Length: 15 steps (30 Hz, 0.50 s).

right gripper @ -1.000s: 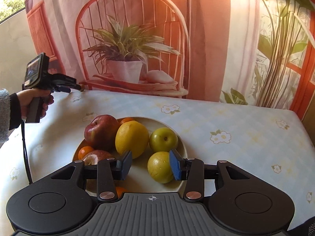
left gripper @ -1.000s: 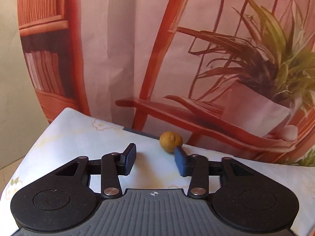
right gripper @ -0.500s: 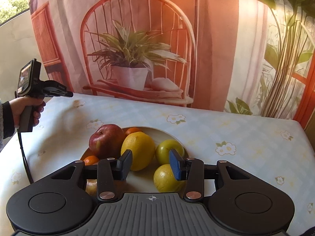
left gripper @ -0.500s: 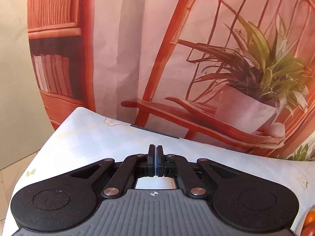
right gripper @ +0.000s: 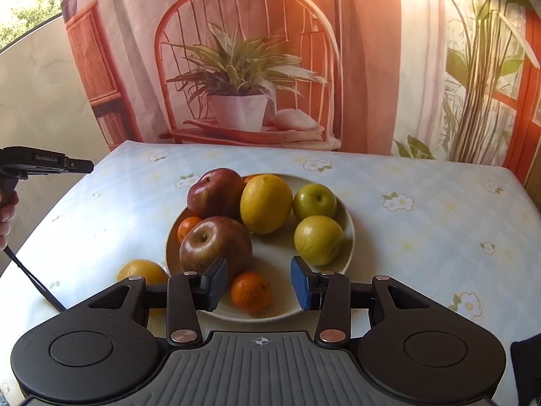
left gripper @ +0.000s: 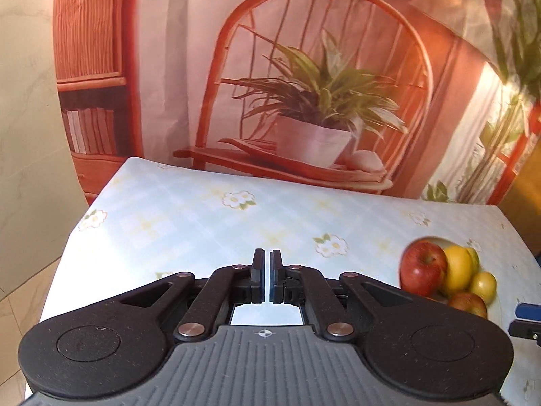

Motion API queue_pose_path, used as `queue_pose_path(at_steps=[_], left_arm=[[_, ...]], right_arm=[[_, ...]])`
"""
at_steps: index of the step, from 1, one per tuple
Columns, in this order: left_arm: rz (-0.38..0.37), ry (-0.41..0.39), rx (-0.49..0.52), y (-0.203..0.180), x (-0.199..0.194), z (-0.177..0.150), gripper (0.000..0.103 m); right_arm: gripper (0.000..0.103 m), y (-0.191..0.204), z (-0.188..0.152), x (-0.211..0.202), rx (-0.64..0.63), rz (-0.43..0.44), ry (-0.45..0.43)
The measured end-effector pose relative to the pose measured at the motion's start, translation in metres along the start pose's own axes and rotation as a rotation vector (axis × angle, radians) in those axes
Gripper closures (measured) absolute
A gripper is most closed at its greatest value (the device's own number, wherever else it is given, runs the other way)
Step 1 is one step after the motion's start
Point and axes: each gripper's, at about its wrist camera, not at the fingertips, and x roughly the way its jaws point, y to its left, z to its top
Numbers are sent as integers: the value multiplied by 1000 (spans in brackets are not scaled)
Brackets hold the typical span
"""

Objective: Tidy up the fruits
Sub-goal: 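Move the closed left tool back toward the plate while the right tool approaches a green citrus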

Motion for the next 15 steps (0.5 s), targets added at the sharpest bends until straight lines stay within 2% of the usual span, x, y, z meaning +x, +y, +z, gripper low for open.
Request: queue_pose_path(at_steps=[9,15], left_arm=[[-109,57,48,-55,-14,-45,99],[-134,80,98,-83,-15,-62,97]], right_arm=[[64,8,-24,-16,3,6,25],[64,13,-27,-20,-4,15,28]])
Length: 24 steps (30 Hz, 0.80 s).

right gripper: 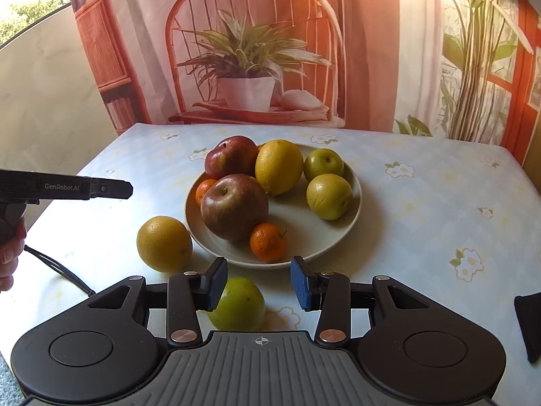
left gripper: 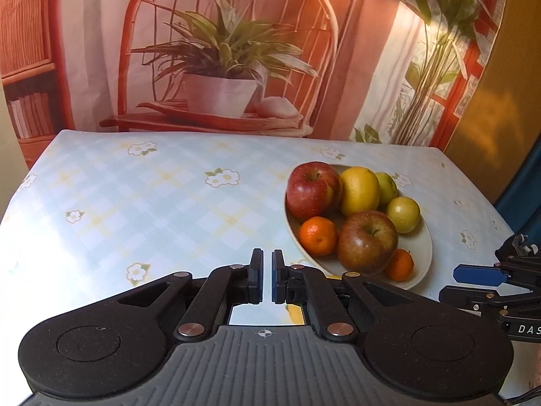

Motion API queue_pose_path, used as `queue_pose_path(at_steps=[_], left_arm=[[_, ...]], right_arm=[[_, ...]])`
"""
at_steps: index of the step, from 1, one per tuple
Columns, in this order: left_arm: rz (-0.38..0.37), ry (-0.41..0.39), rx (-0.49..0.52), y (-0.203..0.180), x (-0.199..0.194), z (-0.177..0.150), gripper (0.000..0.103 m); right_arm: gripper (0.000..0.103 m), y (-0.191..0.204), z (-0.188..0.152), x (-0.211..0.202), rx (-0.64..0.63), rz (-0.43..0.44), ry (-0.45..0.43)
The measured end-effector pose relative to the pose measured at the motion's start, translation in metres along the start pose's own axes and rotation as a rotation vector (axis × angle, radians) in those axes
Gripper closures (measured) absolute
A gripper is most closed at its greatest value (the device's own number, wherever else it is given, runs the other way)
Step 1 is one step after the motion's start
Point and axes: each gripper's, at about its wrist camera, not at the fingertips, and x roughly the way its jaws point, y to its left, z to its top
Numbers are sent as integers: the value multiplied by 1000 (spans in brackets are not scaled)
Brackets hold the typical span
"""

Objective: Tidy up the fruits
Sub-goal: 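Move the closed left tool back toward the plate while the right tool approaches a green citrus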

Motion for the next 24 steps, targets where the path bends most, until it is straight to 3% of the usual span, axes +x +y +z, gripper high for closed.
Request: queue_pose_path(at_steps=[24], left_arm=[[-106,54,48,-16,12,-3,93]], right_arm=[[64,21,-1,5,-77,43,34]])
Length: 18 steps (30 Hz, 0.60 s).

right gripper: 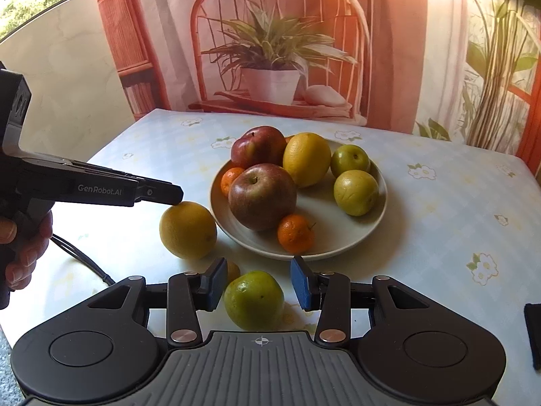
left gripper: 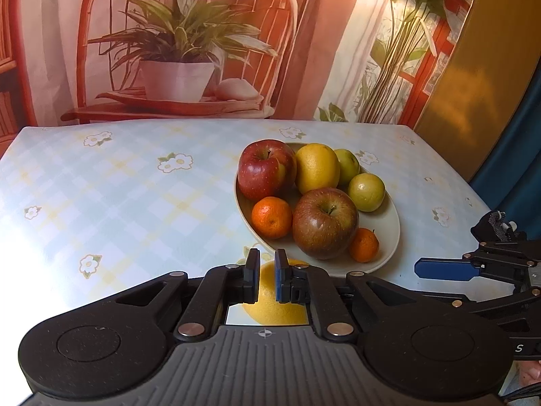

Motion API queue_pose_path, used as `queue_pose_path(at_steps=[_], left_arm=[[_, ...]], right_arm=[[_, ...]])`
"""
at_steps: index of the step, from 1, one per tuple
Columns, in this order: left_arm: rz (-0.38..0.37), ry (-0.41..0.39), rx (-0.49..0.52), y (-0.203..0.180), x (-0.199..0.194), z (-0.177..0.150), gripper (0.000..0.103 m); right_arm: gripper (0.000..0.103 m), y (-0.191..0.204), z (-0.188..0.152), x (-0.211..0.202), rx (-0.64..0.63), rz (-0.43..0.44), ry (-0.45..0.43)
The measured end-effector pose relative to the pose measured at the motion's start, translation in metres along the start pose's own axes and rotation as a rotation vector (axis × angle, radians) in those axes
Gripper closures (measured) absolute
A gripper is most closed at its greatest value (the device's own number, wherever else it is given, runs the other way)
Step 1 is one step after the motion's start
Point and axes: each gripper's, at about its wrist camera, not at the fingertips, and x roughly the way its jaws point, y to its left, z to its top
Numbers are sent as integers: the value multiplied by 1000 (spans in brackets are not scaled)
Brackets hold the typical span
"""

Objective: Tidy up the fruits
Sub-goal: 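Move the closed left tool back toward the plate while the right tool approaches a green citrus, then open the left tool around the large yellow grapefruit and close on it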

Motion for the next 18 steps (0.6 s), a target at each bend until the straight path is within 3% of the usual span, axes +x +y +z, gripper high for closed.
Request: queue_pose_path(at_steps=[10,18], left_arm=[[-61,7,24,-7,0,-4,93],[-85,11,6,-4,1,-4,93]], right_arm=[[64,37,9,21,-174,53,46],[64,52,20,43,-240,93,85]])
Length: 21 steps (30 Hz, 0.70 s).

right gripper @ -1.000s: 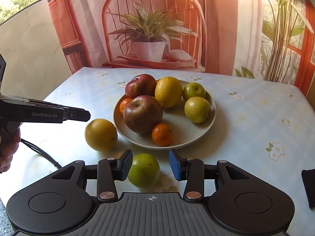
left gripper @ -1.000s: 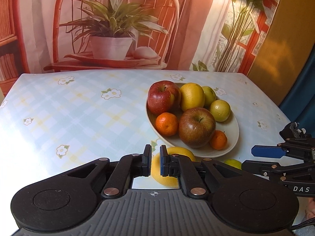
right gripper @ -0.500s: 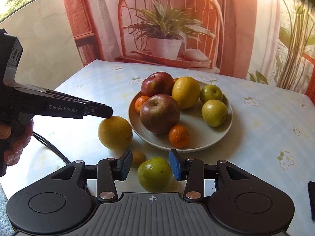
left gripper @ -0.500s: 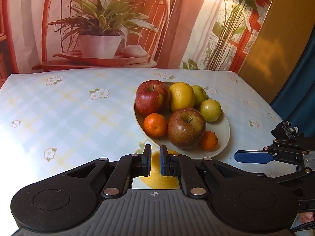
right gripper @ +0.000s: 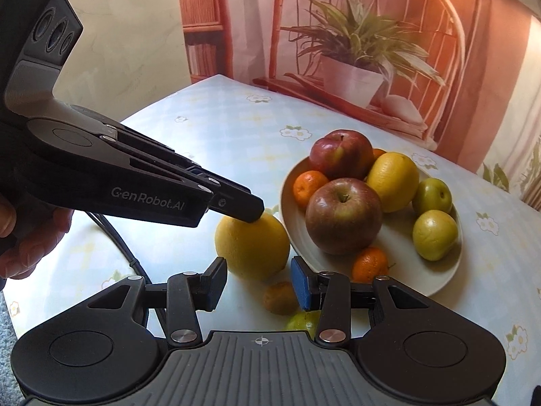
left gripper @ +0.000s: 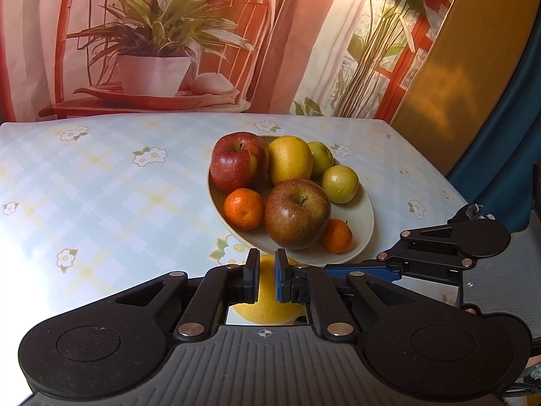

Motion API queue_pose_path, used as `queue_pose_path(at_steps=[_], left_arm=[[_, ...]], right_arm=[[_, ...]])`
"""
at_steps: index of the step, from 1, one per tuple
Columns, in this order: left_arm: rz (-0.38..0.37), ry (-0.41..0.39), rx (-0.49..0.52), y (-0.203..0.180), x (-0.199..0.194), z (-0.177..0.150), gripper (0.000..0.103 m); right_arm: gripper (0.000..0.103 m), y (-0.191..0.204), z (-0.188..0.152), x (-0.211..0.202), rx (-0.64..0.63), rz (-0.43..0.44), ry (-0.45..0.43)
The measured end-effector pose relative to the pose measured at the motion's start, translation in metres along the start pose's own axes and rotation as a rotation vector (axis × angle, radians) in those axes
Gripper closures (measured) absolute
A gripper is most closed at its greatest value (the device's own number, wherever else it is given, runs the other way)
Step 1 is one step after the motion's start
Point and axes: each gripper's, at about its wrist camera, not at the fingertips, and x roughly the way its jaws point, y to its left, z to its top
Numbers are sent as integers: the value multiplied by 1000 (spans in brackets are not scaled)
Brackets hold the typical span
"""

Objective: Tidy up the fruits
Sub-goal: 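Open the left tool around the large yellow grapefruit and close on it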

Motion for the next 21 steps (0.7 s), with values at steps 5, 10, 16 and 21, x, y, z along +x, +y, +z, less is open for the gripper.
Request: queue_pose_path(at_steps=[5,10,16,21], left_arm=[[-4,-7,-7,1,0,-1,93],[-5,-9,-14,1,-1,-1,93],[9,3,-60,9,-1,-1,59],[-16,-20,-145,24,-5,-14,52]], right_arm=[[61,-1,8,11,-3,12,21],[57,2,9,16,-22,3,29],[60,-1,1,12,10,8,14],[60,-7,-6,9,60,19,2]])
